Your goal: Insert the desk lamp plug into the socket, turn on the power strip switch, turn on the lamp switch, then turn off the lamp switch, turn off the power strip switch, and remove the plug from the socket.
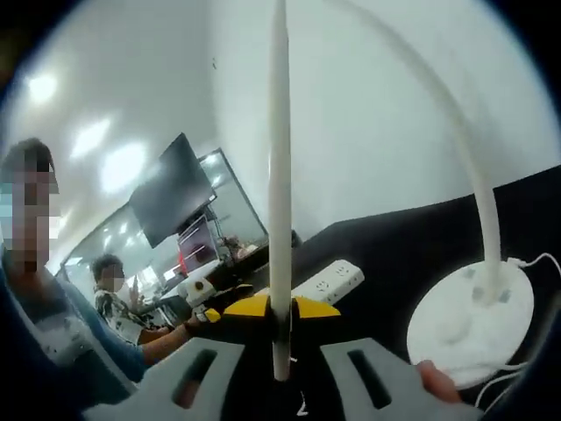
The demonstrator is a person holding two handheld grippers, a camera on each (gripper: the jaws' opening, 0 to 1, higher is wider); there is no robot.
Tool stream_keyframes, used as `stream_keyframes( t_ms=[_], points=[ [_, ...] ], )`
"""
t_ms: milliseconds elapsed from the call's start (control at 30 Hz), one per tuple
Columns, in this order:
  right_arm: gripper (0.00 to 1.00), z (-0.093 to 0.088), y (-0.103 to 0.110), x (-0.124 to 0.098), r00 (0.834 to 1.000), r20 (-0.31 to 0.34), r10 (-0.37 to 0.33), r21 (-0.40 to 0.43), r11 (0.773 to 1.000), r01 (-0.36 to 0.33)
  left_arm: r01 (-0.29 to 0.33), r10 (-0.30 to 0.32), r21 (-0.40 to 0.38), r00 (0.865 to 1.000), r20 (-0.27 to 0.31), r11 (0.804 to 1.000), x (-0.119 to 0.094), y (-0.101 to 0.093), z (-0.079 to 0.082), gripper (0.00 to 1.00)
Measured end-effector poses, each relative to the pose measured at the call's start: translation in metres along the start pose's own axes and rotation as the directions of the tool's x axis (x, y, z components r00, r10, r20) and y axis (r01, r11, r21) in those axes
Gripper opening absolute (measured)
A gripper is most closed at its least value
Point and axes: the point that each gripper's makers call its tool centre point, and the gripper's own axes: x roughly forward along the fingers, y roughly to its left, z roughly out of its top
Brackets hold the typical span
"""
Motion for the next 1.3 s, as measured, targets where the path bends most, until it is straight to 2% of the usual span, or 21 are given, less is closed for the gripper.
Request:
stream_keyframes(
  t_ms=[300,700,1000,1300],
  points=[
    [0.11,-0.002,-0.023,-0.004,0.998,-0.055,-0.005,-0.054,0.999,0.002,-0.009,0.009,0.007,1.000,-0.006,1.000,-0.001,0.001,-0.001,0.64],
    [0.11,0.000,-0.053,-0.008,0.995,-0.064,-0.076,-0.081,0.994,0.070,0.011,-0.011,0.026,1.000,-0.009,1.000,-0.002,-0.006,-0.001,0.63],
    [0.11,-0.004,-0.061,-0.006,0.989,-0.092,-0.119,-0.110,0.988,0.109,0.029,-0.027,0.076,0.999,-0.028,0.997,-0.001,-0.013,-0.003,0.63],
    [0.12,0.000,-0.088,-0.010,0.981,-0.089,-0.169,-0.131,0.979,0.157,0.050,-0.048,0.061,0.998,-0.038,0.997,0.000,-0.016,-0.004,0.65]
  ],
)
